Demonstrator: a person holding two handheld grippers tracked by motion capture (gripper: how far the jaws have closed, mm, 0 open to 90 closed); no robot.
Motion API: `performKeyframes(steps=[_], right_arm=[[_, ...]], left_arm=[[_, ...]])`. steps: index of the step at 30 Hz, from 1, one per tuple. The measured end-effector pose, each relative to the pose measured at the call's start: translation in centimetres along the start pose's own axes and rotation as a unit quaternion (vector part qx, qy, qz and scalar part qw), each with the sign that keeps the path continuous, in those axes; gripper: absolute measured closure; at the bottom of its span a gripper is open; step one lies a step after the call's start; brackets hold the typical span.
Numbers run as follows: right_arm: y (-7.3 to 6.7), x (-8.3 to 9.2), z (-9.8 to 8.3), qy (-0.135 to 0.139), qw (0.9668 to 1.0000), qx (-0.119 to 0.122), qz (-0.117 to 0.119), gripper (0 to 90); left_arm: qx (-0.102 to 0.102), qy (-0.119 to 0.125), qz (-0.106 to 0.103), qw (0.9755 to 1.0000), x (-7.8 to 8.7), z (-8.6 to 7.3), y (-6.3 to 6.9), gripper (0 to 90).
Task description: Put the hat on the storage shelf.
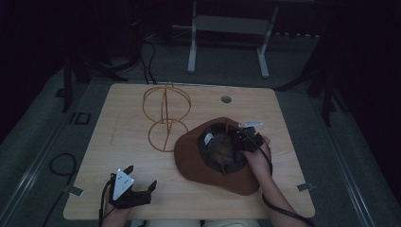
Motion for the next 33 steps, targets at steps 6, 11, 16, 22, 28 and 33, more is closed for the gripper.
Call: performKeyframes(steps=[6,11,16,22,28,33], right_arm=[[-0.1,-0.8,-0.5,-0.001,0.9986,0.037,-0.039,48.9],[0.2,-0.9,-0.5,-0.010,0.9978,0.044,-0.048,64.9],[1.1,-0.8,-0.5,-0.009,0.9976,0.045,-0.052,83.2],[1.7,0.6,0.6,0.019,0.9992,0.020,-0.027,84.5],[1.8,3.9,2.6,0.073,0.9973,0.006,-0.008,84.6],[2.0,6.7,4.1,0.111,0.9939,-0.004,-0.001,84.6]], left_arm=[[0.002,-0.002,-0.001,1.0000,0.0,-0.1,0.0,2.8],[0.004,-0.001,-0.003,1.0000,0.0,-0.1,0.1,2.7],[0.005,-0.004,-0.001,1.0000,-0.1,-0.1,0.0,2.8],[0.009,-0.005,0.001,0.9999,-0.1,-0.1,-0.1,2.8],[0.011,-0.002,0.016,0.9998,0.0,0.1,-0.4,2.8],[0.029,-0.002,0.003,0.9996,0.1,0.3,-0.4,2.8]])
Point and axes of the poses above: each handheld gripper's, and its own axes: x roughly backward along the jaws, z roughly out of its top, y roughly to its right, the point moved 7 cm from there along -x, roughly forward along the jaws, and after that the axes turned 5 degrees about -x, right-handed, at the moved point
